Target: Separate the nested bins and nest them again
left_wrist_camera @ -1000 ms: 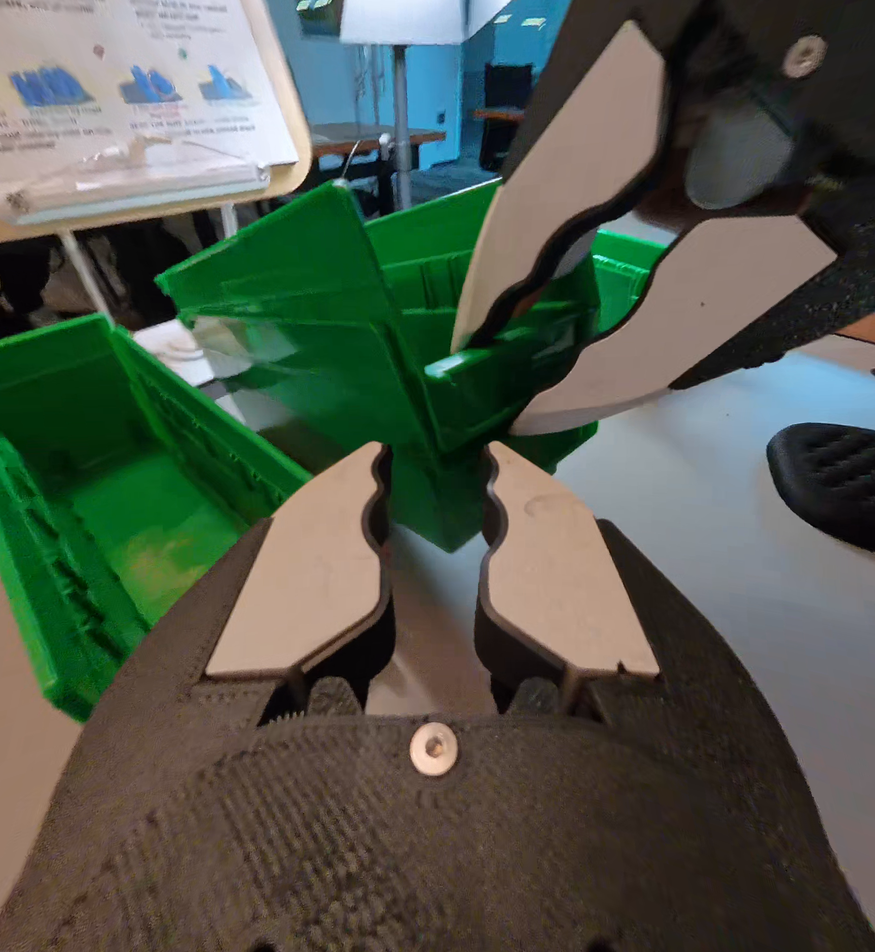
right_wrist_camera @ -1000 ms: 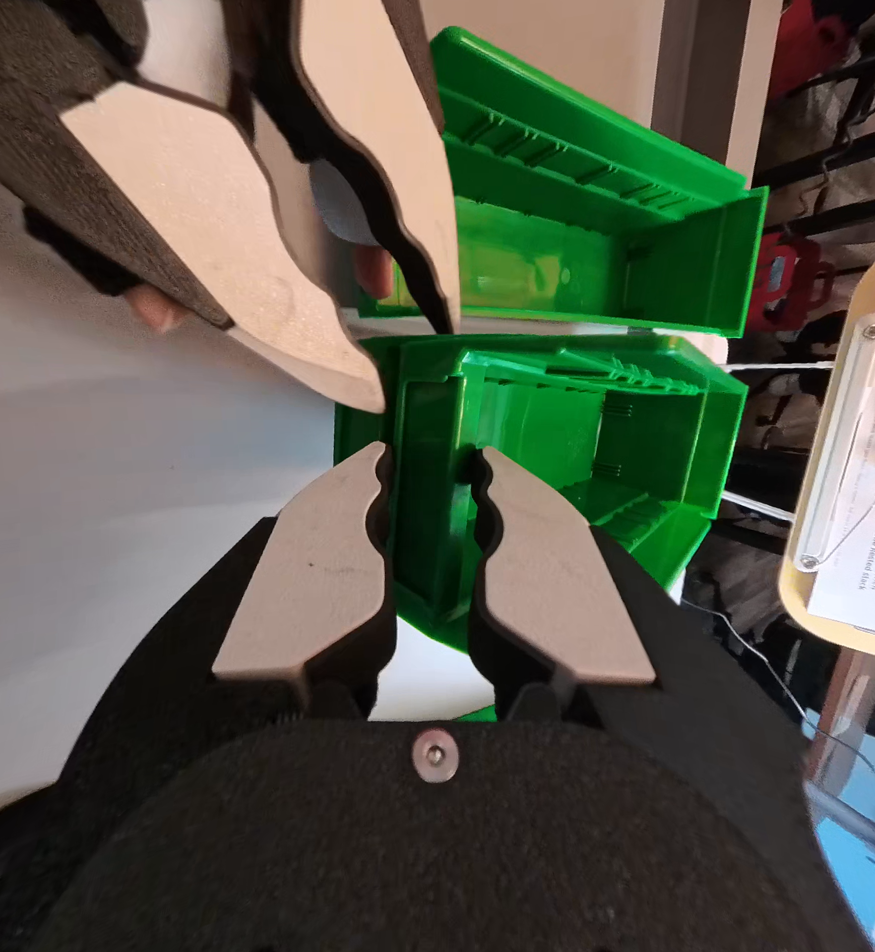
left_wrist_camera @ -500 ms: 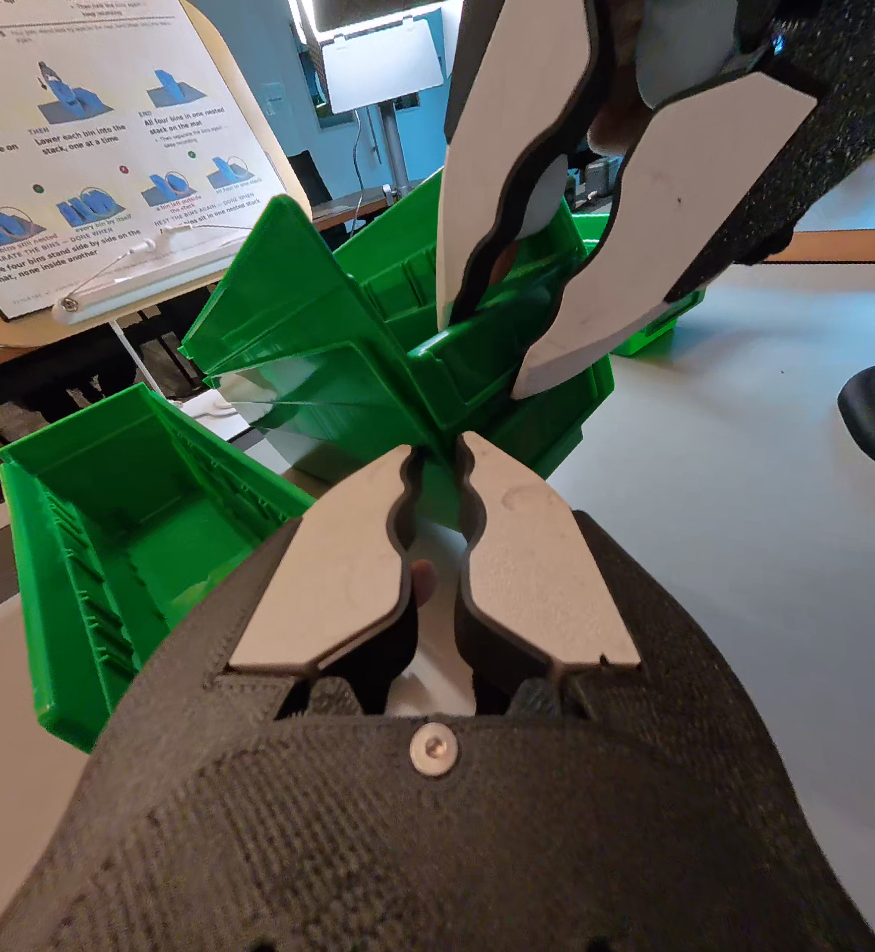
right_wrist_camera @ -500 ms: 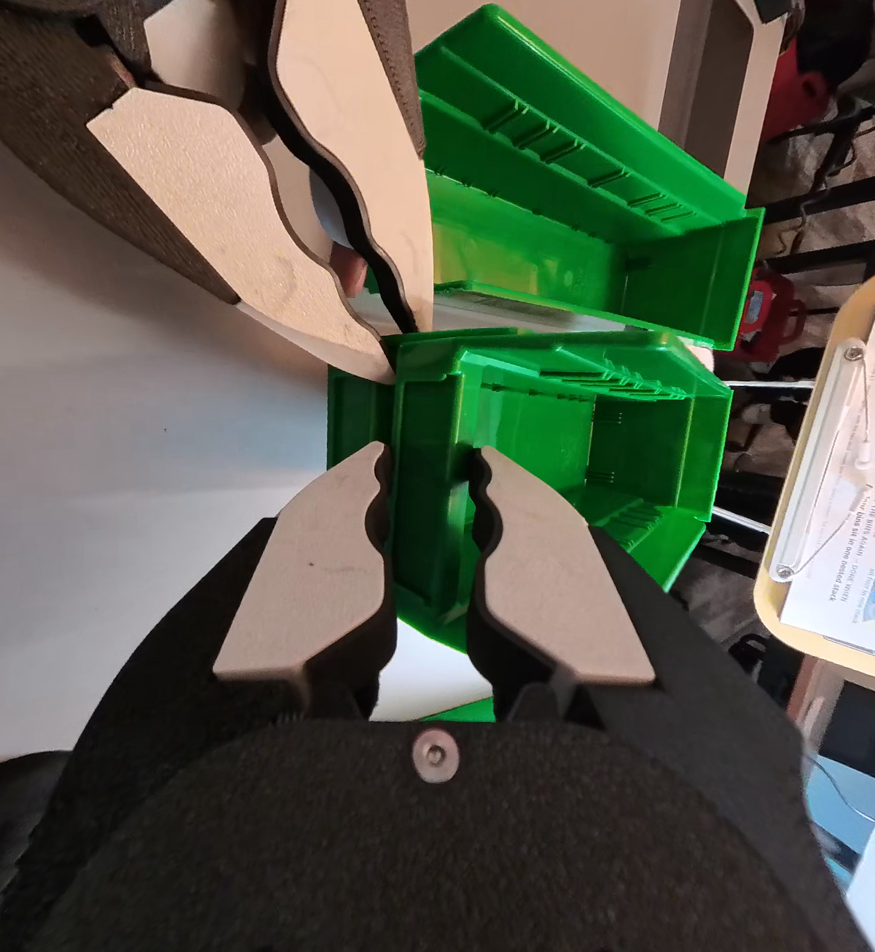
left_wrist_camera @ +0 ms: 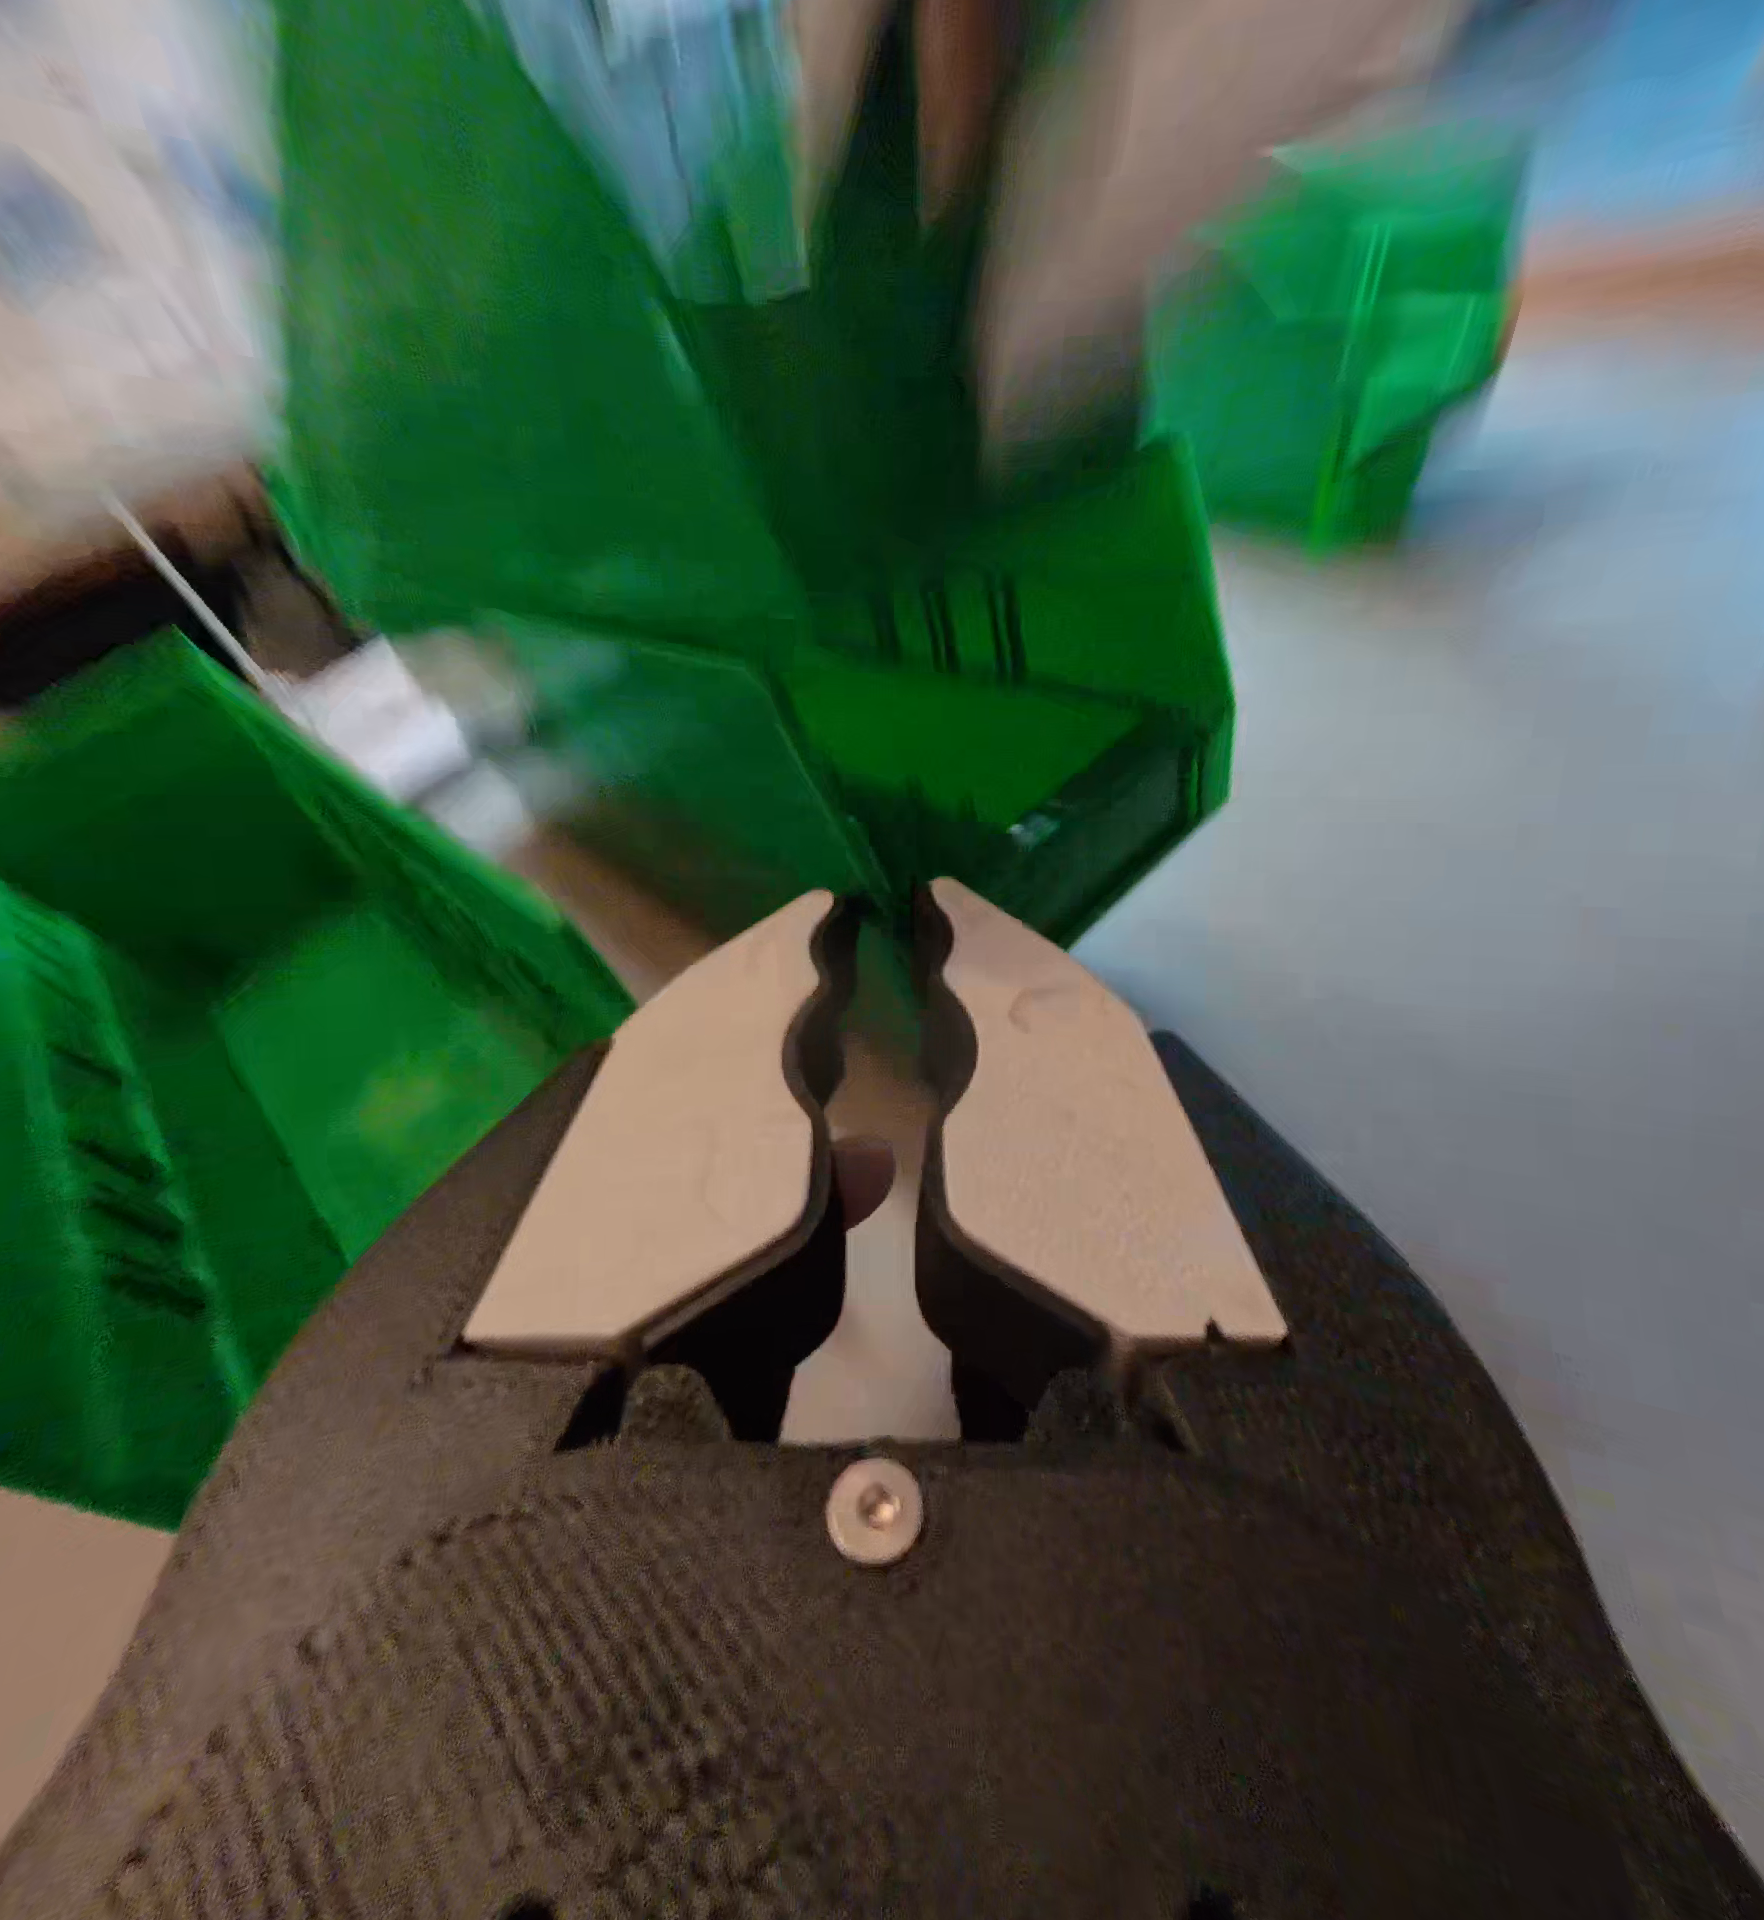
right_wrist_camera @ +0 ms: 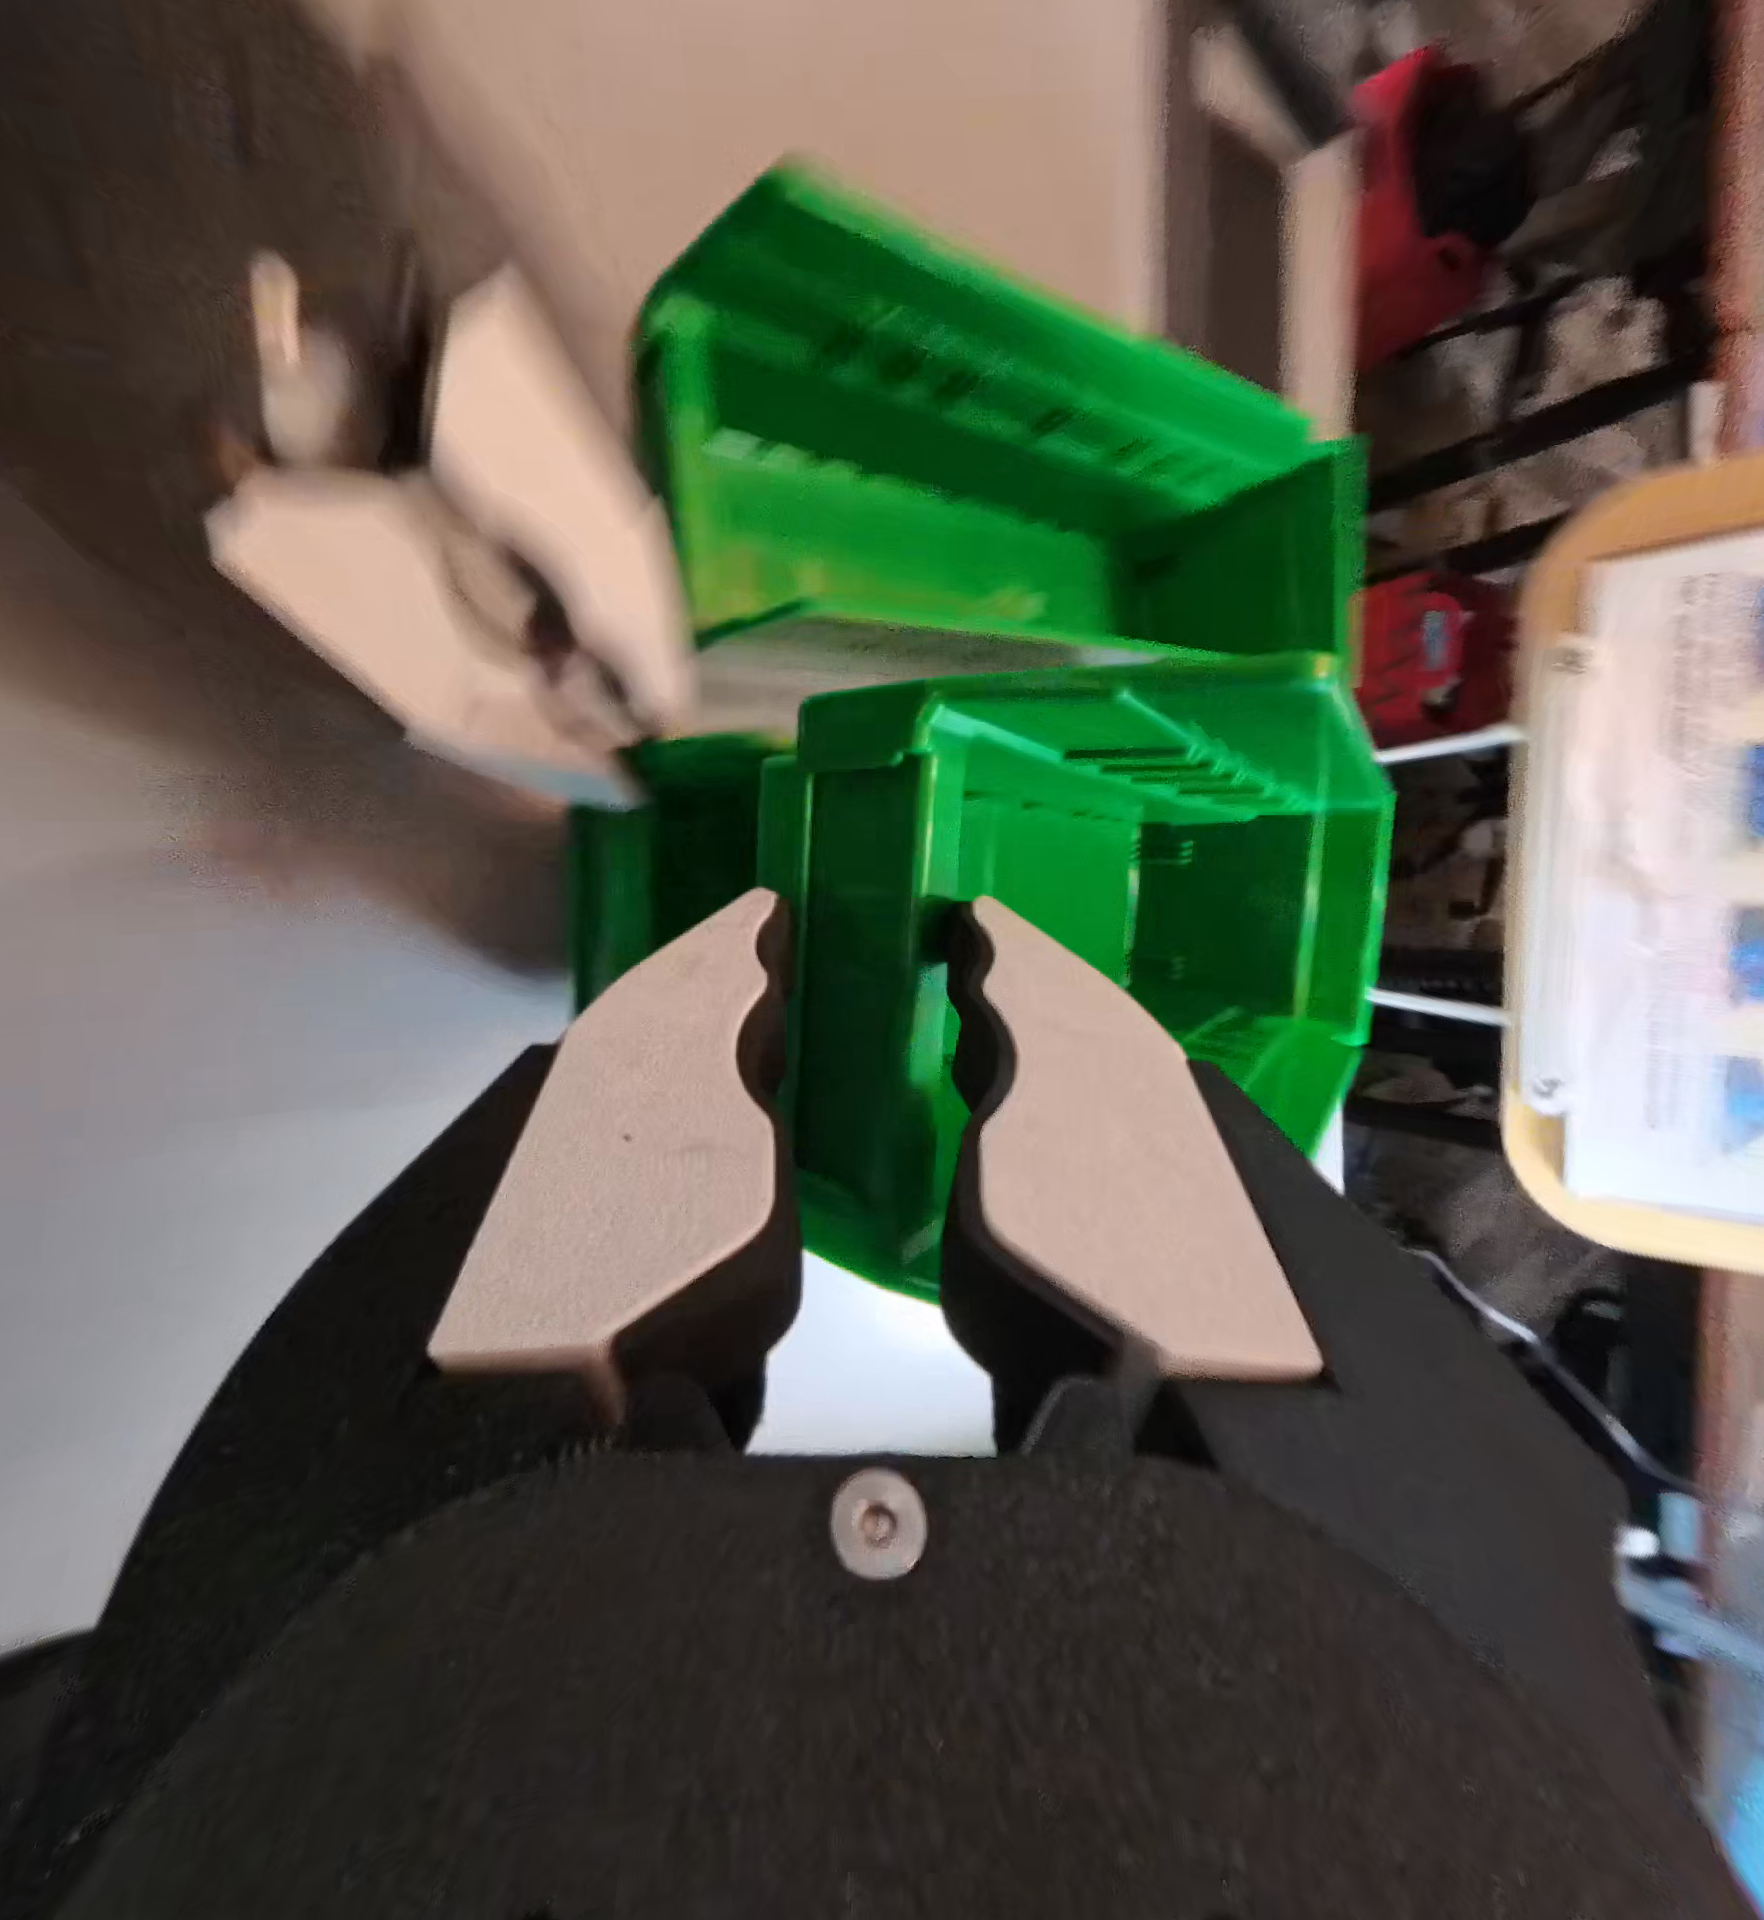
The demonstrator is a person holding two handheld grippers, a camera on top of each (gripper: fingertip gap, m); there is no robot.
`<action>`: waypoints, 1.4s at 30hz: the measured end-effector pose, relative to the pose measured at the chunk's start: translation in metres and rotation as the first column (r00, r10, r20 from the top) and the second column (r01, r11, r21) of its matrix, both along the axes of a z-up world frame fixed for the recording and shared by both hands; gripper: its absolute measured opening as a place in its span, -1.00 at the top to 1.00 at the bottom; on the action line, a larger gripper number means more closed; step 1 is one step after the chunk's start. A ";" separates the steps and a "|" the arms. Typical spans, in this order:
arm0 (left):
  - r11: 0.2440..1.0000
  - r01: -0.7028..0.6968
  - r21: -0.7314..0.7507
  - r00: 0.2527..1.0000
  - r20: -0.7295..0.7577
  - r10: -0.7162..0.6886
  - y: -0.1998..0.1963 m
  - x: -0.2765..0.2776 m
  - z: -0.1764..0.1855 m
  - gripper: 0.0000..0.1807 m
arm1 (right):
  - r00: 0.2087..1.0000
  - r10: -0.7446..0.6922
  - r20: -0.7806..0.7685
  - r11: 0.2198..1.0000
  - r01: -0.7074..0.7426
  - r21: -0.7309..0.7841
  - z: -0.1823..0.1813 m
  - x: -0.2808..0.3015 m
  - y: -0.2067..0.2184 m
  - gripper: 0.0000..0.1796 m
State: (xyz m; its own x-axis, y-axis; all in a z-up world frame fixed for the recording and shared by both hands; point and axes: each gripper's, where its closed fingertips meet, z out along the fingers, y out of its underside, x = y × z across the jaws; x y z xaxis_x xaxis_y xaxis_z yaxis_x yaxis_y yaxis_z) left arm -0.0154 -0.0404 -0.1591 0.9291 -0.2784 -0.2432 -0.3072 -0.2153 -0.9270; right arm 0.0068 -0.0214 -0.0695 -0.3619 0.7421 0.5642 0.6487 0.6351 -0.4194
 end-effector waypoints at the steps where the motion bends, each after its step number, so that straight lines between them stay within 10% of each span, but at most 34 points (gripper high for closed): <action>1: 0.998 -0.006 -0.070 0.999 -0.043 0.003 -0.001 -0.007 -0.028 0.86 | 0.997 -0.034 -0.063 0.998 0.031 -0.052 0.028 0.003 0.006 0.68; 15: 0.995 0.096 0.015 0.993 0.067 -0.097 -0.006 0.008 0.002 0.56 | 0.994 0.017 -0.112 0.998 -0.011 0.061 0.050 0.026 0.011 0.69; 42: 0.970 0.195 0.143 0.977 0.061 -0.205 -0.008 0.044 0.040 0.51 | 0.963 0.268 0.012 0.944 -0.266 0.195 -0.047 0.030 -0.018 0.64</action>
State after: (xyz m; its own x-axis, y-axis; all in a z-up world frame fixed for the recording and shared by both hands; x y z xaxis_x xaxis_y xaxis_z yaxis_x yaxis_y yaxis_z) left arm 0.0283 -0.0486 -0.1190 0.8749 -0.4295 -0.2239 -0.2603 -0.0272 -0.9651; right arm 0.0367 -0.0392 -0.1162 -0.5228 0.4956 0.6936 0.4391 0.8540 -0.2792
